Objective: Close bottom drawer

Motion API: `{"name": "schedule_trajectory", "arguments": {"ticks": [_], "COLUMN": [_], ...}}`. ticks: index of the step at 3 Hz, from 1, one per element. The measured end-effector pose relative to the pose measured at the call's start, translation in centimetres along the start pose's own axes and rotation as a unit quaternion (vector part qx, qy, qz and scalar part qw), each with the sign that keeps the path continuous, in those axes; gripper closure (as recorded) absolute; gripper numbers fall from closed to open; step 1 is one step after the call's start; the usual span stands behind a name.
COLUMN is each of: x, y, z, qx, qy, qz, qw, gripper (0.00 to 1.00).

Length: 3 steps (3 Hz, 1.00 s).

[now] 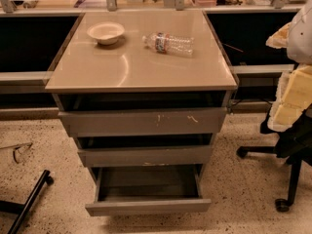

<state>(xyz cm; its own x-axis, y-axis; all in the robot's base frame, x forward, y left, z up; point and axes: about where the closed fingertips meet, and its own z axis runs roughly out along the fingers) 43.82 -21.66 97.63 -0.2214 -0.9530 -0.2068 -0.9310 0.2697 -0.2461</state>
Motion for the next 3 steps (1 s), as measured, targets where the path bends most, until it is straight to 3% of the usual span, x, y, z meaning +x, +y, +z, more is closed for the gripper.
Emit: {"name": "schedule_trajectory", "arguments": {"ticks": [1, 2, 3], "x": [0.0, -0.2, 0.0], "y": [0.0, 1.0, 4.3], "z": [0.0, 2.9, 11.2], "qx": [0.0, -0.018, -0.073], "qy": [0.0, -0.019, -0.083], "qz": [0.0, 0.003, 0.025], "qw": [1.0, 0.9997, 0.9936], "gripper": [0.0, 0.0, 0.0]}}
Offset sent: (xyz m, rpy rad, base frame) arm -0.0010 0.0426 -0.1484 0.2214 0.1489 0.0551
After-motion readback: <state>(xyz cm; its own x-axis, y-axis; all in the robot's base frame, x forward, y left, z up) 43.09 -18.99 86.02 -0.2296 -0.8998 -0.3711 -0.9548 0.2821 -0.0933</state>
